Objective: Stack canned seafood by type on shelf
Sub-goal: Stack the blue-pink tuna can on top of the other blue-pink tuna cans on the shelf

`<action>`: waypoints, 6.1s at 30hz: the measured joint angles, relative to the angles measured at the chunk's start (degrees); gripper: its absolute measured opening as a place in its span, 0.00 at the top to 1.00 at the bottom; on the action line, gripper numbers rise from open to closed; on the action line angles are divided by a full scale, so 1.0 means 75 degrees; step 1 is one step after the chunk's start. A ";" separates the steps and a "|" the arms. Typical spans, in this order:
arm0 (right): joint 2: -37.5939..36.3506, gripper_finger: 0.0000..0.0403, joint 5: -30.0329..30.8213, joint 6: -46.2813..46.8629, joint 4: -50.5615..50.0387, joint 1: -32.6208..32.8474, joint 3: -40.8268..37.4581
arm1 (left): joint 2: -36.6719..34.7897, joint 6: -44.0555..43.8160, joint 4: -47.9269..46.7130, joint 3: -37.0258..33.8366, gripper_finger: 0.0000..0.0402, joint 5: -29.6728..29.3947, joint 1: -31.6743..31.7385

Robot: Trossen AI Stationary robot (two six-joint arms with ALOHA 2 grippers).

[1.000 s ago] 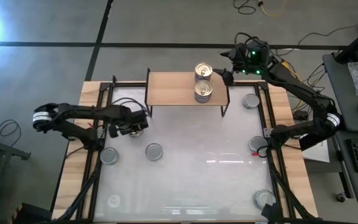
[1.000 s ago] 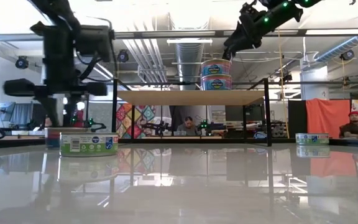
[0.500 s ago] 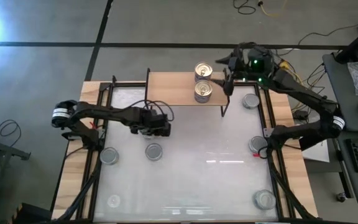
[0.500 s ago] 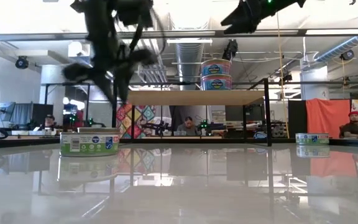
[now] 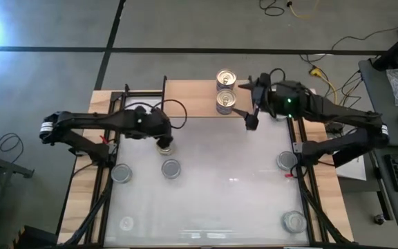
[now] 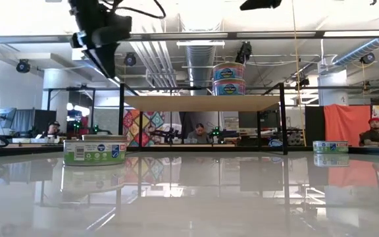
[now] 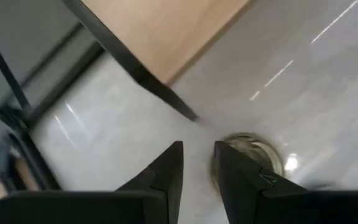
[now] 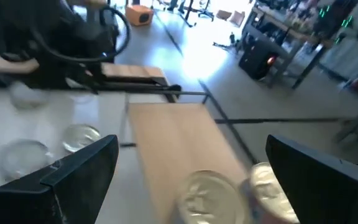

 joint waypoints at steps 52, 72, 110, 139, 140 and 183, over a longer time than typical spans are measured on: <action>0.2984 0.01 0.2825 0.7348 -0.0026 0.6415 0.0003 | 0.0543 -0.0165 0.3161 -0.3489 0.81 0.1592 0.0316; 0.2993 0.01 0.3624 0.6238 -0.0064 0.5650 -0.0682 | 0.0821 0.2203 0.7842 -0.3879 0.81 0.1559 -0.1914; 0.2999 0.01 0.2410 0.3769 0.0143 0.3844 -0.3342 | 0.4799 0.4928 0.9479 -0.1241 0.81 0.2803 -0.1094; 0.3908 0.01 0.2384 0.3219 0.0716 0.3576 -0.3570 | 0.4934 0.5833 0.9893 -0.1082 0.09 0.2702 -0.1085; 0.3892 0.01 0.2437 0.3124 0.0717 0.3539 -0.3545 | 0.4987 0.5837 0.9998 -0.1082 0.08 0.2727 -0.1084; 0.3647 0.01 0.0245 0.4277 0.0273 0.3256 -0.3497 | 0.5247 0.5861 1.0876 -0.1063 0.05 0.3272 -0.1367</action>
